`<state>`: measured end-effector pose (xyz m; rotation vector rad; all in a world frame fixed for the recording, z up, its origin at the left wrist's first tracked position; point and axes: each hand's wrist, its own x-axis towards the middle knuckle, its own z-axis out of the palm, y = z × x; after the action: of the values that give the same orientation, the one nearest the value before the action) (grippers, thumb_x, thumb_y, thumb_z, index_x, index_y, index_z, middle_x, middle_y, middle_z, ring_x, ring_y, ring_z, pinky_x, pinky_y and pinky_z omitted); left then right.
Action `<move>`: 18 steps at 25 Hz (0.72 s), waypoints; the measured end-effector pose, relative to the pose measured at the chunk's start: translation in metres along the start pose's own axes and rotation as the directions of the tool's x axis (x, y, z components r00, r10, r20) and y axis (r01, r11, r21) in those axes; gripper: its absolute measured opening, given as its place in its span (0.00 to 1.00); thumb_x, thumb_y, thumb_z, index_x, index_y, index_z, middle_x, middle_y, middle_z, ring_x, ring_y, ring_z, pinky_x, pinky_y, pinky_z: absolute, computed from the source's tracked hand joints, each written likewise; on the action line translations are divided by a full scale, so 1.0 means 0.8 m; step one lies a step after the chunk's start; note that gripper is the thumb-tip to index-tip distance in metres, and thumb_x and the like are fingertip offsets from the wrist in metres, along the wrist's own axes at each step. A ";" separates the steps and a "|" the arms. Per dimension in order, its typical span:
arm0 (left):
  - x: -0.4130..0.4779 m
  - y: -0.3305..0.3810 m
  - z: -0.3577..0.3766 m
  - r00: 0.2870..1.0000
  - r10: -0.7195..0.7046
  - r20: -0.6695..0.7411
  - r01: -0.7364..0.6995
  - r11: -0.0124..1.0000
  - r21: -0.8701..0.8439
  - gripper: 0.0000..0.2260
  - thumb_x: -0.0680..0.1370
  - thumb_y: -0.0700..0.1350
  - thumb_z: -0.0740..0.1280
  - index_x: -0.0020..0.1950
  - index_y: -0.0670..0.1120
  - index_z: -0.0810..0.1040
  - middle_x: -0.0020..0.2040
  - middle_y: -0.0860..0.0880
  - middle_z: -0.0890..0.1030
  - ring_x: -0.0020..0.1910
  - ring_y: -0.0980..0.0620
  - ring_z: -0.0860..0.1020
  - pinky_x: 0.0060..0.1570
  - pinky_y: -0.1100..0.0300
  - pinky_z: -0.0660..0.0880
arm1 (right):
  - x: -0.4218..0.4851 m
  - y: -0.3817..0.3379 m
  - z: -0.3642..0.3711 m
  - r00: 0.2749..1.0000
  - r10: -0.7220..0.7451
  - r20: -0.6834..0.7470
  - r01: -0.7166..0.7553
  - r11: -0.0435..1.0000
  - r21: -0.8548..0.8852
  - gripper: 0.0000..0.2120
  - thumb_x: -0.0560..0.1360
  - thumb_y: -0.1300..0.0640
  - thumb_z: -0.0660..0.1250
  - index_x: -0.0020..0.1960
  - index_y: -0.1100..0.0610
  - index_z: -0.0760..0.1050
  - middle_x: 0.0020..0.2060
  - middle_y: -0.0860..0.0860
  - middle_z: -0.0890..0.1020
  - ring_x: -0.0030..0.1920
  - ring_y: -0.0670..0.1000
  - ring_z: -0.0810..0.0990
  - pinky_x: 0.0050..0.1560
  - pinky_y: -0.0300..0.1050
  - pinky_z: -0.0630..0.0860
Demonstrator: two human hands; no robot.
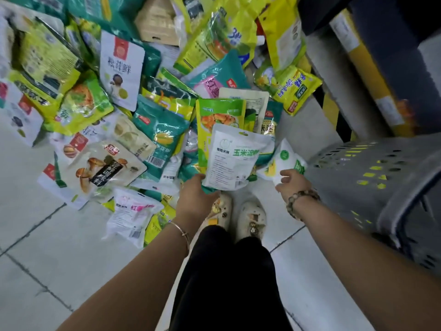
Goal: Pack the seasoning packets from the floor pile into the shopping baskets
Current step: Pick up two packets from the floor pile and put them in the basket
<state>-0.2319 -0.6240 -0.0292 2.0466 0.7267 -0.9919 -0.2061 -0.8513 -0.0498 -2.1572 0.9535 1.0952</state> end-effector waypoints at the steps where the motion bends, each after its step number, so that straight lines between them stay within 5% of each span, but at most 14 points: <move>1: 0.020 0.000 0.008 1.000 0.016 0.004 -0.016 1.000 -0.007 0.28 0.73 0.48 0.73 0.70 0.44 0.69 0.65 0.45 0.75 0.62 0.46 0.74 0.55 0.58 0.69 | 0.024 0.003 0.002 1.000 -0.001 -0.014 0.000 0.998 -0.055 0.21 0.74 0.63 0.65 0.66 0.59 0.69 0.62 0.59 0.75 0.61 0.59 0.74 0.61 0.46 0.70; 7: 0.118 0.005 0.069 0.984 0.113 -0.140 -0.112 0.994 0.012 0.28 0.70 0.51 0.75 0.65 0.42 0.69 0.64 0.42 0.71 0.64 0.43 0.70 0.62 0.50 0.69 | 0.158 0.025 0.020 0.991 -0.037 -0.131 -0.011 0.939 -0.345 0.25 0.74 0.63 0.64 0.70 0.60 0.63 0.65 0.62 0.70 0.64 0.62 0.69 0.64 0.52 0.68; 10: 0.143 -0.006 0.091 0.968 0.025 -0.251 -0.059 0.990 -0.128 0.28 0.67 0.54 0.76 0.59 0.46 0.67 0.58 0.48 0.74 0.58 0.44 0.75 0.57 0.48 0.72 | 0.205 0.041 0.028 0.987 -0.069 -0.143 -0.012 0.867 -0.498 0.30 0.73 0.63 0.66 0.72 0.58 0.58 0.66 0.61 0.65 0.66 0.63 0.66 0.66 0.53 0.66; 15: 0.150 -0.025 0.113 0.966 -0.059 -0.251 -0.009 0.965 -0.263 0.23 0.66 0.57 0.75 0.52 0.48 0.70 0.45 0.57 0.76 0.47 0.50 0.78 0.47 0.56 0.74 | 0.239 0.068 0.019 0.985 -0.140 -0.098 0.085 0.899 -0.431 0.46 0.65 0.60 0.76 0.74 0.57 0.52 0.69 0.62 0.61 0.69 0.62 0.62 0.68 0.52 0.62; 18: 0.153 -0.026 0.117 0.964 -0.055 -0.259 -0.019 0.961 -0.276 0.18 0.67 0.57 0.75 0.49 0.49 0.74 0.42 0.58 0.77 0.45 0.52 0.78 0.46 0.56 0.74 | 0.246 0.072 0.007 0.983 -0.171 -0.068 0.126 0.895 -0.427 0.47 0.61 0.58 0.80 0.72 0.62 0.57 0.68 0.63 0.65 0.68 0.61 0.64 0.66 0.51 0.64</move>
<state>-0.2190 -0.6673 -0.1776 1.9443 0.9676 -0.5904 -0.1709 -0.9508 -0.2259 -2.6092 0.6167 1.2088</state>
